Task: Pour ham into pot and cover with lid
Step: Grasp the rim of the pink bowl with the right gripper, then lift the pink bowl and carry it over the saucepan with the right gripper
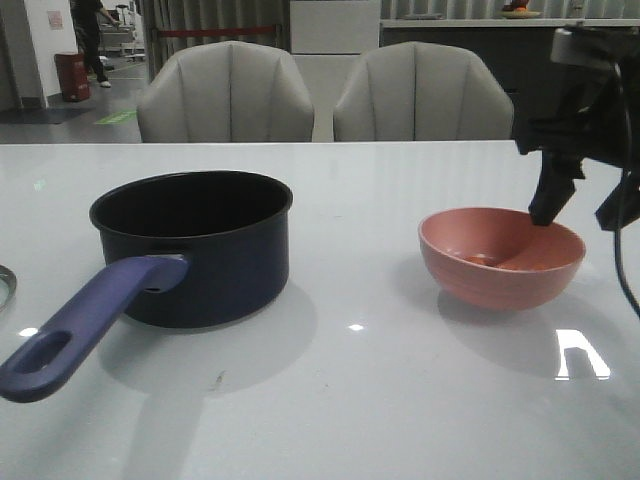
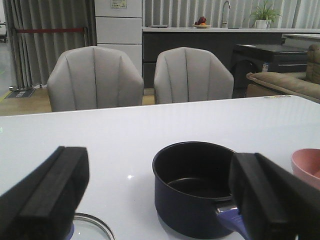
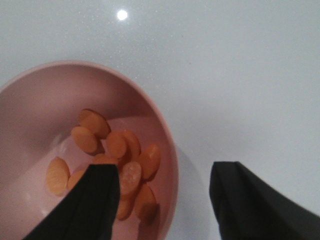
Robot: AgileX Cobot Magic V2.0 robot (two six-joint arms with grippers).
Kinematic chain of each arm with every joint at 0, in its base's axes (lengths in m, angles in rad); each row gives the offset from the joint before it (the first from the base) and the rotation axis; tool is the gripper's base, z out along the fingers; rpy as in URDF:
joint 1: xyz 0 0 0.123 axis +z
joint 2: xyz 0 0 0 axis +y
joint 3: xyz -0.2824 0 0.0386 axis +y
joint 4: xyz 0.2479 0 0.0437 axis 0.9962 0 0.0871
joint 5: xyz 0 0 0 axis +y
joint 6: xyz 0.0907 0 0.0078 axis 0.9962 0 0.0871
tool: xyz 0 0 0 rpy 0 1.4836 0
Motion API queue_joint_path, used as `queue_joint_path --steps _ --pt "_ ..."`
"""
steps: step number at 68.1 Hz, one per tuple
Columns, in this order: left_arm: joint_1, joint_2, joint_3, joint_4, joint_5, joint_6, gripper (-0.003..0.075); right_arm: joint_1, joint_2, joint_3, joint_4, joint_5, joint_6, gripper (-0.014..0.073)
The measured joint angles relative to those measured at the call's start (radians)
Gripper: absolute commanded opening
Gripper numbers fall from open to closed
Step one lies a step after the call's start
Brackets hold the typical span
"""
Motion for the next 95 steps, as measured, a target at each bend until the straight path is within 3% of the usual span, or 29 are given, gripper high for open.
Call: queue_joint_path --steps 8,19,45,57,71,95 --pt "0.000 0.000 0.000 0.000 0.000 0.000 0.0617 0.000 0.083 -0.047 0.000 0.021 0.000 0.0412" --pt "0.000 0.000 0.000 0.000 0.000 0.000 0.0617 0.000 0.160 -0.082 0.003 0.033 0.000 0.0122" --pt "0.000 -0.001 0.004 0.000 0.000 0.000 0.0617 0.000 0.153 -0.156 0.038 0.073 0.000 0.0133" --pt "0.000 -0.001 0.004 0.000 0.000 0.000 0.0617 0.021 0.130 -0.281 0.078 0.185 -0.040 0.0132" --pt "0.000 -0.001 0.004 0.000 0.000 0.000 0.0617 0.162 0.126 -0.492 0.083 0.277 -0.068 0.0132" --pt "0.000 -0.001 0.004 0.000 0.000 0.000 0.0617 0.412 0.222 -0.707 0.024 0.241 -0.075 0.0132"
